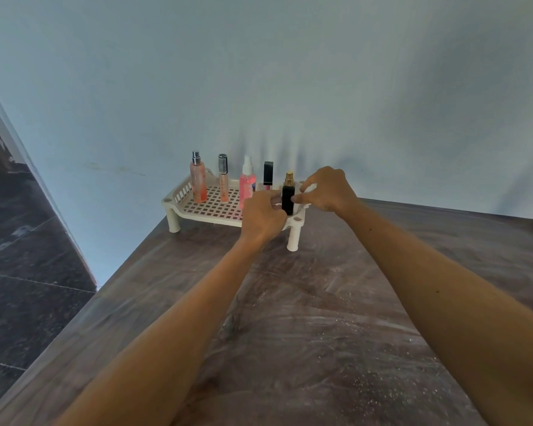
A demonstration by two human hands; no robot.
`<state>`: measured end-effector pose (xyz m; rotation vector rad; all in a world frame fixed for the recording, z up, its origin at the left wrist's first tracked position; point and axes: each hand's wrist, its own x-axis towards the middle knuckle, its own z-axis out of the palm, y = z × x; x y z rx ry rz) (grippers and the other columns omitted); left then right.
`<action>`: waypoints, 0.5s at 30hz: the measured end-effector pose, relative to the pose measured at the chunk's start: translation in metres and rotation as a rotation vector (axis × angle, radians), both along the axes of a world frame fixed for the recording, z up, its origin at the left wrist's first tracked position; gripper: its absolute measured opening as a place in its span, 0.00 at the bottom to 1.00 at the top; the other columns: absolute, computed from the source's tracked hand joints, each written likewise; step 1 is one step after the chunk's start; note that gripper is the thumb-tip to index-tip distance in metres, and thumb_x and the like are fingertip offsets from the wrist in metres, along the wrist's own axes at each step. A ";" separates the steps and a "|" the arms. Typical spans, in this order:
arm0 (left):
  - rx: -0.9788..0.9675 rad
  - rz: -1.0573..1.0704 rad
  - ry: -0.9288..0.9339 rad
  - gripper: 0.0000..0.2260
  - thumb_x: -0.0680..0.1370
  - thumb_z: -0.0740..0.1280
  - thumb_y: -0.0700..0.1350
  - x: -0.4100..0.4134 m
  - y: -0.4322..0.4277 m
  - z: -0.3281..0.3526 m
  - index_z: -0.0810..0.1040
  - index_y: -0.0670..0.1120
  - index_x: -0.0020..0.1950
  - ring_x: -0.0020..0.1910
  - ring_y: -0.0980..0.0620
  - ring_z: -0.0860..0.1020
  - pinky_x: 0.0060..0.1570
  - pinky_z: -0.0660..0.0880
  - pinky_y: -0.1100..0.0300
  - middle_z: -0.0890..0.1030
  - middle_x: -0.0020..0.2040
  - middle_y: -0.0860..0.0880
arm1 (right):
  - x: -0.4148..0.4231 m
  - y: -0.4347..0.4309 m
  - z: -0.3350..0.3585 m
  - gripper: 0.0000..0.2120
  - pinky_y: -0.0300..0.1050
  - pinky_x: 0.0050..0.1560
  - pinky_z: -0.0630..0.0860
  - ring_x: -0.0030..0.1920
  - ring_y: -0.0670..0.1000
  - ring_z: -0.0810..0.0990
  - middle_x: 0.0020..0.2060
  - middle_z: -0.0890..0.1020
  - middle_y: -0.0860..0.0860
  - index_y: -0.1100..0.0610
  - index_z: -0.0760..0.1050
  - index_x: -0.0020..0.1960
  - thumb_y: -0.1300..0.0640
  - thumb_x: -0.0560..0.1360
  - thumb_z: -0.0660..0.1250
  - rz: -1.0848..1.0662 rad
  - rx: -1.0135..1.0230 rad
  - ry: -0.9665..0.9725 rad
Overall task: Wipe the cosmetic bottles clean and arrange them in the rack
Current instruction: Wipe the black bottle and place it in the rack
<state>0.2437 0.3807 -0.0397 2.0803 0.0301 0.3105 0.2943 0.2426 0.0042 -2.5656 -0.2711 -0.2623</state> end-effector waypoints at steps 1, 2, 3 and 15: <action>0.002 0.006 0.001 0.24 0.75 0.66 0.30 0.000 0.001 0.000 0.75 0.40 0.70 0.65 0.46 0.79 0.66 0.73 0.55 0.80 0.66 0.43 | -0.003 -0.002 0.002 0.17 0.36 0.38 0.70 0.44 0.54 0.82 0.46 0.86 0.59 0.65 0.84 0.48 0.51 0.68 0.78 0.002 0.005 0.001; 0.011 0.013 0.000 0.23 0.75 0.66 0.30 -0.001 0.001 0.000 0.74 0.40 0.70 0.65 0.46 0.79 0.67 0.74 0.53 0.80 0.66 0.42 | -0.006 -0.004 0.005 0.17 0.33 0.36 0.69 0.44 0.52 0.81 0.48 0.85 0.57 0.64 0.84 0.49 0.51 0.69 0.78 0.001 0.014 0.012; 0.021 0.016 -0.005 0.23 0.75 0.65 0.30 -0.001 0.002 0.001 0.74 0.39 0.70 0.65 0.46 0.78 0.68 0.73 0.52 0.80 0.66 0.42 | -0.010 -0.007 0.007 0.17 0.31 0.37 0.68 0.46 0.50 0.81 0.50 0.85 0.55 0.62 0.84 0.50 0.51 0.69 0.77 -0.001 0.022 0.020; 0.133 -0.118 -0.242 0.14 0.79 0.70 0.50 -0.114 -0.024 0.006 0.80 0.52 0.65 0.50 0.59 0.80 0.56 0.78 0.62 0.84 0.58 0.53 | -0.132 -0.045 -0.005 0.02 0.41 0.46 0.76 0.45 0.49 0.77 0.48 0.81 0.55 0.60 0.79 0.47 0.64 0.77 0.68 -0.172 1.005 0.415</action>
